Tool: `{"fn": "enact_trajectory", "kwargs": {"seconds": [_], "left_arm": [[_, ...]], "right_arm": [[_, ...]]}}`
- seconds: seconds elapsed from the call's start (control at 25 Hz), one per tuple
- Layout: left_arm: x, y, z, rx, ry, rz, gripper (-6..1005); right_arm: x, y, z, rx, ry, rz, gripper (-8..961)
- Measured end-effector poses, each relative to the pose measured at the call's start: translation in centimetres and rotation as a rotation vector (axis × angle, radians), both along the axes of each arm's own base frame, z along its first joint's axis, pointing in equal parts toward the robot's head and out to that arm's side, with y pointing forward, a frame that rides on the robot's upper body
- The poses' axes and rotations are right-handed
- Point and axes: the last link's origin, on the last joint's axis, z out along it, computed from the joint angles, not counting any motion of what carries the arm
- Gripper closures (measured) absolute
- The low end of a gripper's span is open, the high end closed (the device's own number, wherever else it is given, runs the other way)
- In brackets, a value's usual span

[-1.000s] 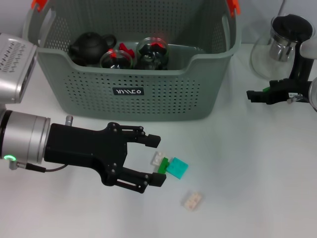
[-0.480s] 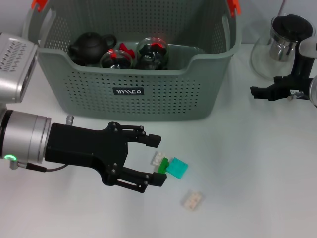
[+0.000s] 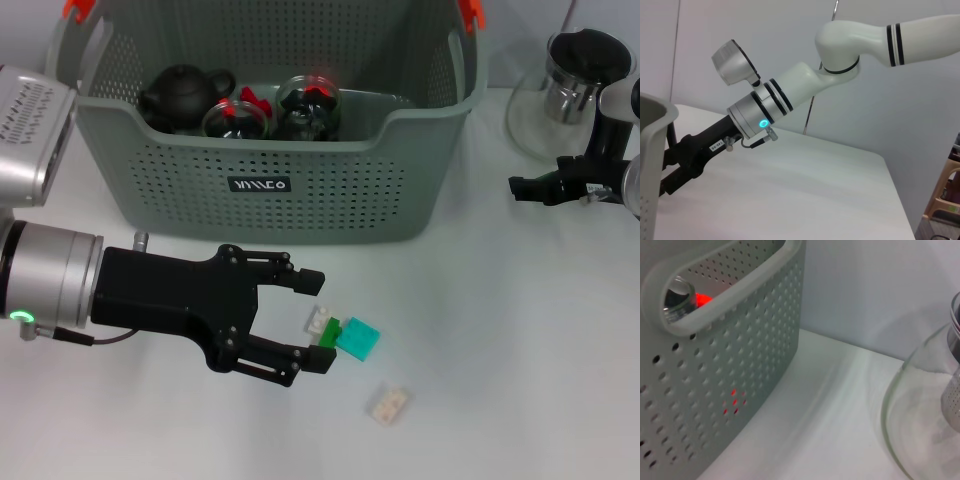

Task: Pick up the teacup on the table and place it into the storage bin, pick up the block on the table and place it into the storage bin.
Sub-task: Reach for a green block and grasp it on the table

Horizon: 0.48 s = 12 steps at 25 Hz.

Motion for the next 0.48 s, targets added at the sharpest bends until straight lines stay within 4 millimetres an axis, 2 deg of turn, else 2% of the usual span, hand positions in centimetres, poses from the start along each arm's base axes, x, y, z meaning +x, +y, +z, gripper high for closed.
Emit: {"fn": "enact_trajectory", "kwargs": {"seconds": [0.48], "left_arm": [[-0.02, 0.02, -0.01, 0.001, 0.002, 0.001, 137]], "right_arm": [[0.13, 0.07, -0.34, 0.004, -0.021, -0.002, 131]]}}
